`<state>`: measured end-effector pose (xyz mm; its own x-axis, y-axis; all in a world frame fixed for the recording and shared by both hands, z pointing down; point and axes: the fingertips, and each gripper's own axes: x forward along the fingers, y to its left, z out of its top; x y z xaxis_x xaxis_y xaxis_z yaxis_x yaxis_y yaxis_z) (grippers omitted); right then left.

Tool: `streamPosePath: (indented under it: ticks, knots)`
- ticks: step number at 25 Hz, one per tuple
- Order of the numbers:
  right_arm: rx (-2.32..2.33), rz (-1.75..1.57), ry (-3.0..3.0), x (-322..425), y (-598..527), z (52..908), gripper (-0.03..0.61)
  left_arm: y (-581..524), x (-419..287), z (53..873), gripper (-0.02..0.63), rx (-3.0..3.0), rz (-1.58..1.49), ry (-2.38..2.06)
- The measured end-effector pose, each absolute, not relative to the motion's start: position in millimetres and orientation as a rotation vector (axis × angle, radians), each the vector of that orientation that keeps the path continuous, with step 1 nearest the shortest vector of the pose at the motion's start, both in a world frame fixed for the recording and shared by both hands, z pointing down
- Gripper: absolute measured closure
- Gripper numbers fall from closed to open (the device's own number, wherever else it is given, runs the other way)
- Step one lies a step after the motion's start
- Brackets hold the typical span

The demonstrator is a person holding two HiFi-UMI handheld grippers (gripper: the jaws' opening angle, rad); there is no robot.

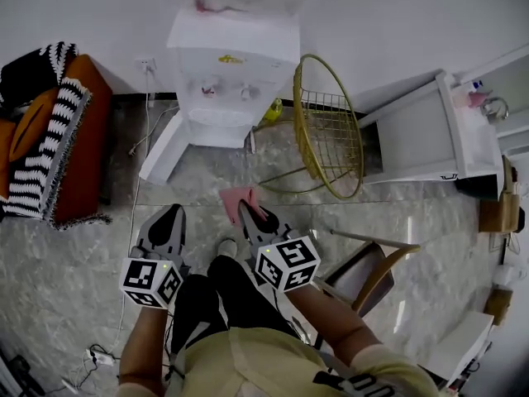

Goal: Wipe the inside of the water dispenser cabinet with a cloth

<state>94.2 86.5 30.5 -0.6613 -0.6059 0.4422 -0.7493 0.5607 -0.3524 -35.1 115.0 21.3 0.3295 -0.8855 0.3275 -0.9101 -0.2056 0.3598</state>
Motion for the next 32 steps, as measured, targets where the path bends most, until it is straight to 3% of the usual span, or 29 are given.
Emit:
streamPosePath:
  ticks: [9, 25, 32]
  knots:
    - [1.311, 0.778, -2.411, 96, 39, 124, 0.551, 54, -62, 108, 0.597, 2.106, 0.136, -1.602]
    - [1.325, 0.219, -2.437, 74, -75, 328, 0.551, -66, -60, 336, 0.597, 2.348, 0.31, -1.601]
    - [1.357, 0.193, -2.397, 79, -92, 396, 0.55, -84, -52, 398, 0.597, 2.383, 0.283, -1.518]
